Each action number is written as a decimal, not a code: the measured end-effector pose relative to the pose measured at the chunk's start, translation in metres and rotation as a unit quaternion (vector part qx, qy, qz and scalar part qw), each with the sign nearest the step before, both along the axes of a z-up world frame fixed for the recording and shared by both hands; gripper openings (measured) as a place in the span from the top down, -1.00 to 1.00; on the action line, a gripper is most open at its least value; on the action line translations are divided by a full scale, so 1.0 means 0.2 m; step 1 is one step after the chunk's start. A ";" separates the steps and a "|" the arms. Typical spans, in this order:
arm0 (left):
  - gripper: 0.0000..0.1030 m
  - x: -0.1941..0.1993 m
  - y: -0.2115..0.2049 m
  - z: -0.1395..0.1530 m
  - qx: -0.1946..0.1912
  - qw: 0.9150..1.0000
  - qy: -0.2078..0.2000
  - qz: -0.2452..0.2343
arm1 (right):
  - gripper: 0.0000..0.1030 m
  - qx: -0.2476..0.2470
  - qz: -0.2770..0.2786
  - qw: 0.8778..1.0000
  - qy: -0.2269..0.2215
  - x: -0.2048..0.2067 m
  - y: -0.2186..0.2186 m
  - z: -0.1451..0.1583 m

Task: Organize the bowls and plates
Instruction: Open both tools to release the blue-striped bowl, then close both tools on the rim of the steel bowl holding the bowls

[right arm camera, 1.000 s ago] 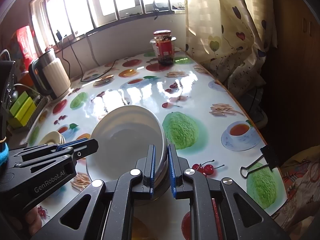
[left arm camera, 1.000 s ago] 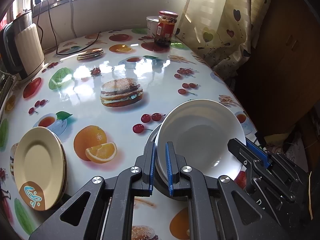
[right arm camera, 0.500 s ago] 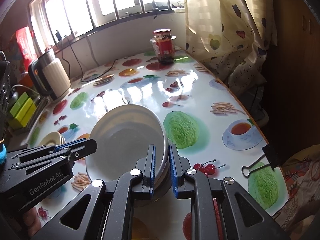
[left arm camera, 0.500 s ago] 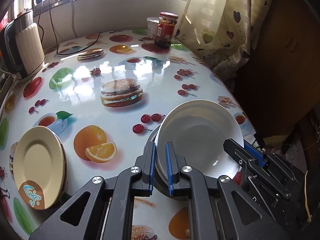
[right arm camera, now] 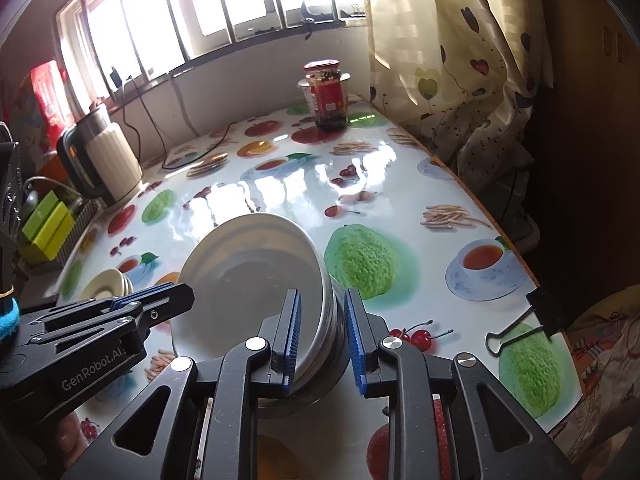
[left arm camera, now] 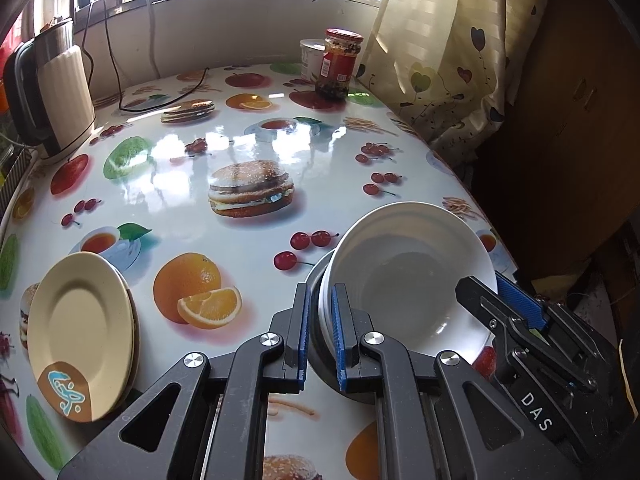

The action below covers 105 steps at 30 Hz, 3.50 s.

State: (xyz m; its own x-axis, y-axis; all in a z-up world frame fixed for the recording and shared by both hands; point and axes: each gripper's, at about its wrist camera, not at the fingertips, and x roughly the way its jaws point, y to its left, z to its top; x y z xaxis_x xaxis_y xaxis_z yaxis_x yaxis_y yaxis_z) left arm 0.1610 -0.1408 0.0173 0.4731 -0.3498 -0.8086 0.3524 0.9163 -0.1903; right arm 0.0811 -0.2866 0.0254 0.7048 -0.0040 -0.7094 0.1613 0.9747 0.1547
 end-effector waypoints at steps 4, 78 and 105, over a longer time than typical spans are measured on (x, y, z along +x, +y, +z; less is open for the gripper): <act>0.68 -0.02 0.02 0.00 -0.002 1.000 -0.014 0.003 | 0.37 0.009 -0.003 1.000 -0.008 -0.01 -0.03 0.00; 0.48 0.02 0.21 -0.24 -0.112 0.991 0.069 0.001 | 0.02 0.085 0.015 0.996 0.003 -0.05 -0.28 -0.25; 0.70 0.03 0.23 -0.28 -0.165 0.983 0.075 -0.007 | 0.67 0.293 0.083 0.952 -0.036 -0.06 -0.42 -0.38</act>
State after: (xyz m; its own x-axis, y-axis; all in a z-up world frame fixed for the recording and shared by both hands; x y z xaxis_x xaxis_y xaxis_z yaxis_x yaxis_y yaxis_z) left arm 0.1678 -0.0941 -0.0387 0.3506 -0.6102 -0.7104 0.3094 0.7914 -0.5271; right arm 0.0701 -0.3707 -0.0504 0.7085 0.4929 -0.5051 -0.0185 0.7284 0.6849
